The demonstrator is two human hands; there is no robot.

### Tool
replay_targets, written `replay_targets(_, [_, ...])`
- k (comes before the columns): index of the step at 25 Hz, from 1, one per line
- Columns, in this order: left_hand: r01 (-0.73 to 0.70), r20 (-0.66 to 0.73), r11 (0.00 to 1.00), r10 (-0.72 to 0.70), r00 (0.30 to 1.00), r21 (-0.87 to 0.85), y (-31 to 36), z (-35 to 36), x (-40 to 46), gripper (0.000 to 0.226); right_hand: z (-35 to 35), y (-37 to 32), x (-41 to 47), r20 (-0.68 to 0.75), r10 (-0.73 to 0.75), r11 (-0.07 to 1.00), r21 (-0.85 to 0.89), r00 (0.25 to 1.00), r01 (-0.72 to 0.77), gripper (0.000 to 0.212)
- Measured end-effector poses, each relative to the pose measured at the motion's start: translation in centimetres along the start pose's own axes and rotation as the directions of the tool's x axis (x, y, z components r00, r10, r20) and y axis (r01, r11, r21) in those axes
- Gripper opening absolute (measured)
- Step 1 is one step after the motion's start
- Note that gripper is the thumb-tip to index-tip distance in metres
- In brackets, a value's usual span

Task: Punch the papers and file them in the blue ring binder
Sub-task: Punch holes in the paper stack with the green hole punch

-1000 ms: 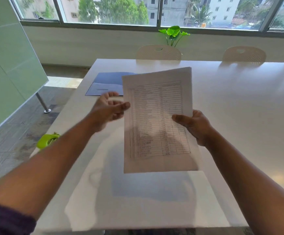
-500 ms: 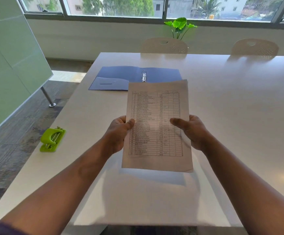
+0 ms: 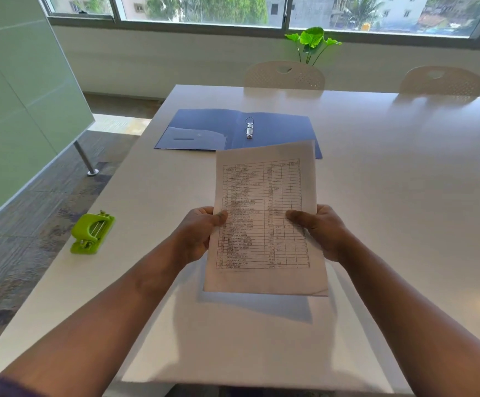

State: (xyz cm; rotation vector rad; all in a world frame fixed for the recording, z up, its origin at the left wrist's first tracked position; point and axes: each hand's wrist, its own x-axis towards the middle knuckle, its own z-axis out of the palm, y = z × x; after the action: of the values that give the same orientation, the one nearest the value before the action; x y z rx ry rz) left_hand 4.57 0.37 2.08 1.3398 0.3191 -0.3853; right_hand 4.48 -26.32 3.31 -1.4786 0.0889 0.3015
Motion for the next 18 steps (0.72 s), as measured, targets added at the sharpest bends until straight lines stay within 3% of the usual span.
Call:
replay_targets(2, [0.004, -0.014, 0.998, -0.003, 1.0, 0.065, 0.2, -0.4, -0.2, 0.019, 0.1, 0.1, 0.2, 0.003, 0.021, 1.0, 0.001, 1.0, -0.021, 0.023])
replay_targets(4, [-0.064, -0.105, 0.966, 0.093, 0.99, 0.249, 0.4, -0.7, -0.3, 0.018, 0.2, 0.2, 0.5, -0.013, 0.051, 0.999, 0.004, 0.999, -0.051, 0.024])
replay_targets(7, [-0.183, -0.216, 0.814, 0.351, 0.911, 0.551, 0.5, -2.2, -0.4, 0.015, 0.8, 0.1, 0.9, -0.011, 0.076, 0.997, -0.002, 0.997, -0.076, 0.024])
replay_targets(10, [-0.16, -0.23, 0.622, 0.498, 0.836, 0.766, 0.9, -5.1, -0.9, 0.011, 2.2, 0.2, 1.5, 0.001, 0.086, 0.995, -0.045, 0.996, -0.086, 0.021])
replay_targets(13, [-0.138, -0.259, 0.549, 0.584, 0.769, 0.825, 2.1, -8.2, -2.1, 0.009, 4.7, 0.5, 2.3, 0.038, 0.094, 0.991, -0.099, 0.995, -0.09, 0.02])
replay_targets(18, [-0.046, -0.336, 0.482, 0.674, 0.658, 0.875, 3.2, -13.9, -3.8, 0.015, 9.5, 0.6, 3.6, 0.113, 0.109, 0.993, -0.051, 0.988, -0.103, 0.012])
